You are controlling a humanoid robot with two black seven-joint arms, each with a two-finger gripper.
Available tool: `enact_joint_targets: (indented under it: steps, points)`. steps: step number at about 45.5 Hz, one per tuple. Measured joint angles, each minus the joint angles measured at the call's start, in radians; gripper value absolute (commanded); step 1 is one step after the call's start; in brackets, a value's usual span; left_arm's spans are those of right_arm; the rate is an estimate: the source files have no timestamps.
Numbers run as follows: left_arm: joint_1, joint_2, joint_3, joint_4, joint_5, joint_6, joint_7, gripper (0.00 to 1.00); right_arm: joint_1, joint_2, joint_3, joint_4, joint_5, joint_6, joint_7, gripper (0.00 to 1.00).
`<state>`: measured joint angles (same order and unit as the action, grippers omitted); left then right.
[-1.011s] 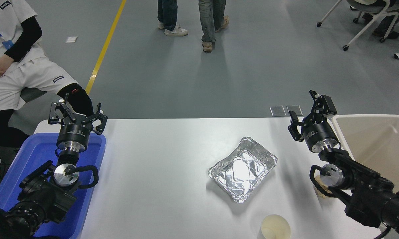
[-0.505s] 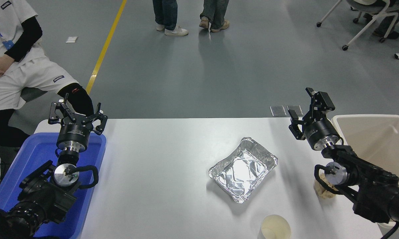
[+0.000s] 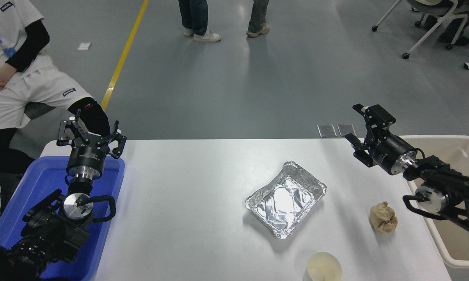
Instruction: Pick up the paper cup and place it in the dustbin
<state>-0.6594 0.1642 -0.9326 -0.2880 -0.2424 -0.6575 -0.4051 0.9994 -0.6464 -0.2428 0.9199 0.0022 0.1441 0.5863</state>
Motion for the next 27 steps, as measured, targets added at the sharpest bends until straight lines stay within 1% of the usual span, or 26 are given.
enact_joint_targets:
  steps: [9,17,21,27]
  points:
    - [0.0,0.0,0.0,0.0,0.0,0.0,0.0,0.99,0.152,-0.032,-0.225,0.041,-0.005,0.034,0.0,1.0]
    - [0.0,0.0,0.0,0.0,0.0,0.0,0.0,0.99,0.287,-0.015,-0.383,0.074,-0.013,0.062,-0.004,1.0]
    - [0.0,0.0,0.0,0.0,0.0,0.0,0.0,0.99,0.362,0.01,-0.469,0.093,-0.04,0.084,-0.026,1.0]
    - [0.0,0.0,0.0,0.0,0.0,0.001,0.0,0.99,0.465,0.051,-0.568,0.114,-0.098,0.129,-0.093,1.0]
